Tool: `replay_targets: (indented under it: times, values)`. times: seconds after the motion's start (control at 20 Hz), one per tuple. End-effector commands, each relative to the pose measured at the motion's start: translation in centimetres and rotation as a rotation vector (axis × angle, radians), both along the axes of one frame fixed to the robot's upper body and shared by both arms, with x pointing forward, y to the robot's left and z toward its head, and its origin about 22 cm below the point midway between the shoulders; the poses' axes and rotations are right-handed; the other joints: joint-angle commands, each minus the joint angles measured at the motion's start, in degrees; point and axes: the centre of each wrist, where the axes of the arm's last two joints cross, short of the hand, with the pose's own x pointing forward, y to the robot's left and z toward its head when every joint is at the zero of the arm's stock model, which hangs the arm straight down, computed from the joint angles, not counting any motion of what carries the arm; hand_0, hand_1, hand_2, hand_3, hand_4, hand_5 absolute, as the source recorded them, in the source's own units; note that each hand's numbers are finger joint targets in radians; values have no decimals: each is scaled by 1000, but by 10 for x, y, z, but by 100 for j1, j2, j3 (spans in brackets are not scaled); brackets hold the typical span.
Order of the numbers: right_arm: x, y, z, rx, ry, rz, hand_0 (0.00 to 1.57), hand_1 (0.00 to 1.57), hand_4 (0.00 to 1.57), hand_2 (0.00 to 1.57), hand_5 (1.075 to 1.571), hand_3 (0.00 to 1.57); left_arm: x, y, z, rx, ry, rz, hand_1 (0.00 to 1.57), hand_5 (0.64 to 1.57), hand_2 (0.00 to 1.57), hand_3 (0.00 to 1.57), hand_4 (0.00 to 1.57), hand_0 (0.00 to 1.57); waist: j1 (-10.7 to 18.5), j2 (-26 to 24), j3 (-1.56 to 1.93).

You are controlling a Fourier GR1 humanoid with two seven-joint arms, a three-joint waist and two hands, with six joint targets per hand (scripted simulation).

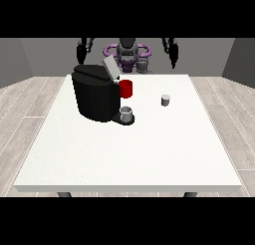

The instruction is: Insert the coffee pod into the coffee machine and close the lid

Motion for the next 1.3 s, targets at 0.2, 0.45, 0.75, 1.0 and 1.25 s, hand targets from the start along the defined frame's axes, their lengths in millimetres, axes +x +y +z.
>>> replay_targets:
  times: [0.2, 0.45, 0.75, 1.0, 1.25]
  values:
    - [13, -6, -2, 6, -6, -6, 0, 0, 0, 0, 1571, 0, 21, 25, 35, 235, -107, -167, 0, 1571, 0, 0, 0, 0, 35, 195, 32]
    - [22, 0, 9, -136, -121, -134, 0, 0, 0, 0, 1571, 0, 25, 45, 31, 426, -104, -227, 0, 1571, 0, 0, 0, 0, -187, 467, 30]
    - [37, 33, 39, -141, -155, -35, 0, 0, 0, 0, 1571, 0, 67, 73, 53, 557, -32, -161, 0, 1571, 0, 0, 0, 0, -757, 859, 27]
    - [43, 50, 50, -134, -276, -3, 0, 0, 0, 0, 1571, 0, 92, 120, 88, 644, -46, -116, 0, 1571, 0, 0, 0, 0, -1060, 1613, 26]
    - [43, 66, 48, -142, -186, -1, 0, 0, 0, 0, 1571, 0, 103, 107, 65, 720, 52, -166, 0, 1571, 0, 0, 0, 0, -1067, 1523, 26]
